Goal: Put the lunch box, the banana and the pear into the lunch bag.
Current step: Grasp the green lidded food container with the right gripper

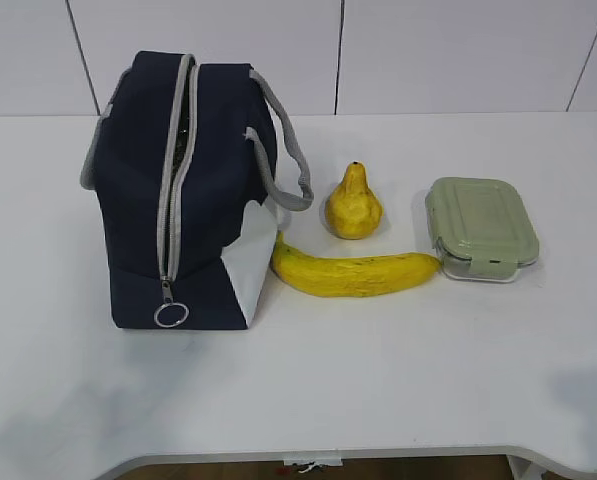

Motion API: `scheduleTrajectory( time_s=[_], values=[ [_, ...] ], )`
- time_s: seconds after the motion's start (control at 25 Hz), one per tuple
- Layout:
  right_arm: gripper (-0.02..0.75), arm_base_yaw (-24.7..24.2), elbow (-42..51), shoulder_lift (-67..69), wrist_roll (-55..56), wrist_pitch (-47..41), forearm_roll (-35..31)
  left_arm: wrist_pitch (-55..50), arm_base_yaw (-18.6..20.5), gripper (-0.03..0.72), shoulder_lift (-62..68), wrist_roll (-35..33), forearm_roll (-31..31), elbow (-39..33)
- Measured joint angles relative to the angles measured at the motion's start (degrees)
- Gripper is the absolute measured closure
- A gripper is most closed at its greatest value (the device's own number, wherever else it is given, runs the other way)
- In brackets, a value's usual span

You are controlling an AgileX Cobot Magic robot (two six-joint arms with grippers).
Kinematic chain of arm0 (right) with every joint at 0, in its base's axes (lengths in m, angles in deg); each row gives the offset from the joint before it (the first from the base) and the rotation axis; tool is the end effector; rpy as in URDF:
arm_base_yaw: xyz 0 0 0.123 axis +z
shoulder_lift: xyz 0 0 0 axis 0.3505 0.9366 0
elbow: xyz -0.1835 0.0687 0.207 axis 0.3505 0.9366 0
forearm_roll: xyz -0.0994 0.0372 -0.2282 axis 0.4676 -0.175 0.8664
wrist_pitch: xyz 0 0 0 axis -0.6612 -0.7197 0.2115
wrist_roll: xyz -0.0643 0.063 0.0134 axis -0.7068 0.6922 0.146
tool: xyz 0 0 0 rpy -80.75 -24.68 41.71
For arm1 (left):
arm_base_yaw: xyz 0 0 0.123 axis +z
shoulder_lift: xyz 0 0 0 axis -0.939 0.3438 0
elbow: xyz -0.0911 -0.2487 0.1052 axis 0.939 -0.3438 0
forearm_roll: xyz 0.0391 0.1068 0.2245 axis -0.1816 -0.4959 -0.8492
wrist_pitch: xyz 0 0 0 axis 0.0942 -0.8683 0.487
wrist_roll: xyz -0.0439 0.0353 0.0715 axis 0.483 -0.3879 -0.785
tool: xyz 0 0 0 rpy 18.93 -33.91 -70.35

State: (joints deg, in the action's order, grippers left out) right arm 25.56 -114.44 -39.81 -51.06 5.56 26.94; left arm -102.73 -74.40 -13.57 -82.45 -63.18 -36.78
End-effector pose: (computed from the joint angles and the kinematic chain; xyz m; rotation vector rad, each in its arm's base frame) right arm -0.0102 -0.0036 0.2688 -0.0595 2.1136 0.0297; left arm -0.0096 -0.0050 0.2816 0.1744 2.0560 -0.0810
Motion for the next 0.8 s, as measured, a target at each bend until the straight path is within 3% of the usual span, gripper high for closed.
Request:
scheduleTrajectory(
  time_s=[0.8],
  values=[
    [0.323,0.0,-0.9,0.1,0.0,0.0,0.2,0.0,0.0,0.454,0.0,0.0,0.0,0.0]
  ],
)
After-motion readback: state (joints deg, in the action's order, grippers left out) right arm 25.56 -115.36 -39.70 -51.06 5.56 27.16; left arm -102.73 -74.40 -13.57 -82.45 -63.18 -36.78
